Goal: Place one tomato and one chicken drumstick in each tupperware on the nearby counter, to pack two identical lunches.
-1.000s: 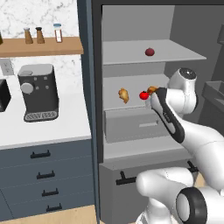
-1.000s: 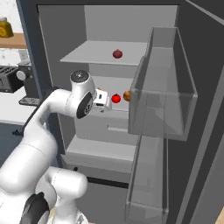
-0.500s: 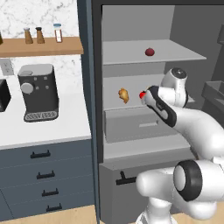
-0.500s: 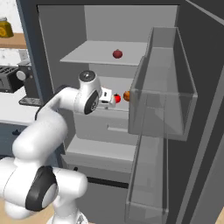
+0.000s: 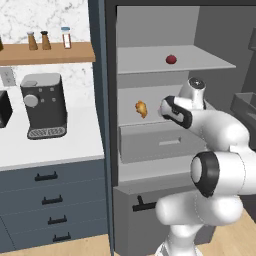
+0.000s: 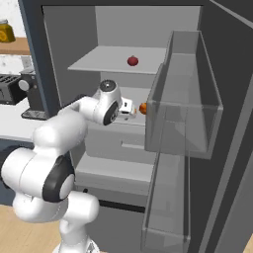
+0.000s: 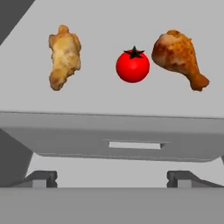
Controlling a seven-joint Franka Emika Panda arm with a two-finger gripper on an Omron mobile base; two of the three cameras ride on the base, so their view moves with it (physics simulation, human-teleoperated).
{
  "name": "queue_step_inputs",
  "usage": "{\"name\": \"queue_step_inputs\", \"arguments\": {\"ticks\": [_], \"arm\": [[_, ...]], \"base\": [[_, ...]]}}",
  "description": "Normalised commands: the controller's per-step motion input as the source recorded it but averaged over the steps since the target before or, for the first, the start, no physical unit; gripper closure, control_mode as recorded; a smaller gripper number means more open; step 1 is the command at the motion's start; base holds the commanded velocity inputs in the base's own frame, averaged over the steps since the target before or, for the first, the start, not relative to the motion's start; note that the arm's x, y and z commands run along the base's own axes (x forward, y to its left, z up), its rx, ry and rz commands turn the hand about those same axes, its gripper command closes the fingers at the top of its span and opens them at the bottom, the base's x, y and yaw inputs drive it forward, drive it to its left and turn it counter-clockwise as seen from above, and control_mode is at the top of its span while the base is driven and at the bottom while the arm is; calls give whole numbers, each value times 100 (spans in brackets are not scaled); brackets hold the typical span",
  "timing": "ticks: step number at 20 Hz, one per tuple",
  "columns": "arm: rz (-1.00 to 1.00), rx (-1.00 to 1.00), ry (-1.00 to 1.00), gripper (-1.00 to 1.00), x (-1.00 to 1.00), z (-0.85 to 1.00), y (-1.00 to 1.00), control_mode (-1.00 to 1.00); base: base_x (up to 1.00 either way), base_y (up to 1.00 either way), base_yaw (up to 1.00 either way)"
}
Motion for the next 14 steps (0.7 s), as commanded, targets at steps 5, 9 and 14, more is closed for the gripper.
{"name": "queue_step_inputs", "arguments": {"ticks": [5,9,14], "arm": [[0,0,-2,-100,52,-24,-18,-100],[0,0,0,-100,49,-4,-27,-100],[0,0,0,-100,51,-12,-6,-100]], "base": [[0,0,0],[0,0,0],[0,0,0]]}}
